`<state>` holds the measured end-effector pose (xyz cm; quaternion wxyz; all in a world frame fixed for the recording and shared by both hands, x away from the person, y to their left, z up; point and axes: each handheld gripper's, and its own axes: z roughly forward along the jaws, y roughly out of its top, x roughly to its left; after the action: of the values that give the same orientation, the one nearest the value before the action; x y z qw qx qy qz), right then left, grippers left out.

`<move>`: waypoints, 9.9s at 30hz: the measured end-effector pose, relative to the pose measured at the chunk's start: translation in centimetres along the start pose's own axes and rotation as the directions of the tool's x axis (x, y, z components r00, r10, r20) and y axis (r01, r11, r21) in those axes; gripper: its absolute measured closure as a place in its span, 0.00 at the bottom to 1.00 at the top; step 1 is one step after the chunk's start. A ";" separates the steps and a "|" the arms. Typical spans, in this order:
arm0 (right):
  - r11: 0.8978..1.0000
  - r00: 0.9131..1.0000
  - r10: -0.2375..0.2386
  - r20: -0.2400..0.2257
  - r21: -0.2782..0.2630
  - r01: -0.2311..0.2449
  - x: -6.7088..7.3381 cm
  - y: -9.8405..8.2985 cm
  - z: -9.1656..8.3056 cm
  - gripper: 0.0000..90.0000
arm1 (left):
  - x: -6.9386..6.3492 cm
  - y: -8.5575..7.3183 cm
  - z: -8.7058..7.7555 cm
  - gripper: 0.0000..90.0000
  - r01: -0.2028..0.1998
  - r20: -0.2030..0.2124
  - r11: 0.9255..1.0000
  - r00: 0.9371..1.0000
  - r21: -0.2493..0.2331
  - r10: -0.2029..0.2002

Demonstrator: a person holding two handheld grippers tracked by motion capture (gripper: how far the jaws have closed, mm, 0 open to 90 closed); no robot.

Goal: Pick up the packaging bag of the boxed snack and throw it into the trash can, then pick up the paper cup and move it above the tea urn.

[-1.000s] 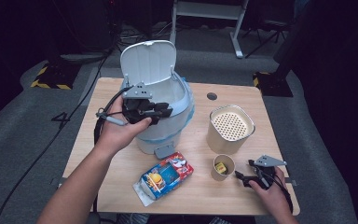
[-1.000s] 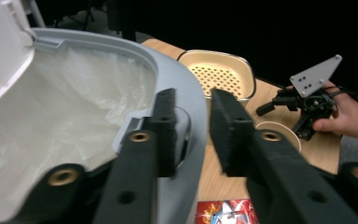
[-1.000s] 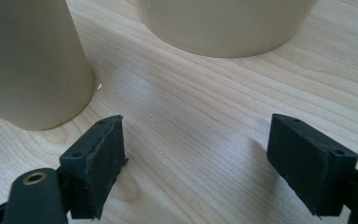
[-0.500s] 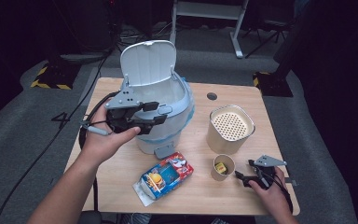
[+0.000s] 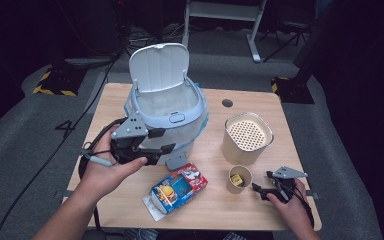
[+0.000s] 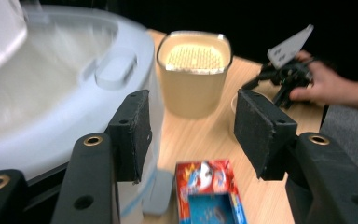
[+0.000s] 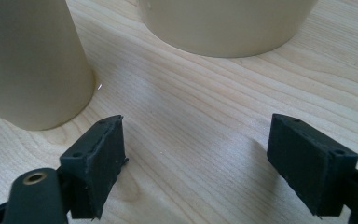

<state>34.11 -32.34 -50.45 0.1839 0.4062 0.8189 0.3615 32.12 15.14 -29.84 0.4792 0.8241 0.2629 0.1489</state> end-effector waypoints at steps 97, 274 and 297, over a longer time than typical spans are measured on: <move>1.000 1.000 0.000 -0.004 0.000 0.000 0.0 0.1 0.1 0.21 | -0.6 -8.8 8.0 0.83 0.158 0.044 0.986 0.986 0.054 -0.160; 1.000 1.000 -0.001 -0.004 0.001 0.001 0.0 0.1 0.1 0.21 | 2.9 -2.2 -2.0 0.44 -0.060 -0.124 0.984 0.992 -0.169 0.039; 0.999 0.992 -0.048 -0.119 0.003 0.049 0.6 0.6 -1.9 0.30 | 3.6 -11.6 2.3 0.45 0.079 -0.027 0.997 0.996 -0.014 -0.079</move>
<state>32.96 -32.45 -48.75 0.1424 0.3645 0.8390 0.3781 32.89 20.23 -41.06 0.4864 0.8077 0.3009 0.1428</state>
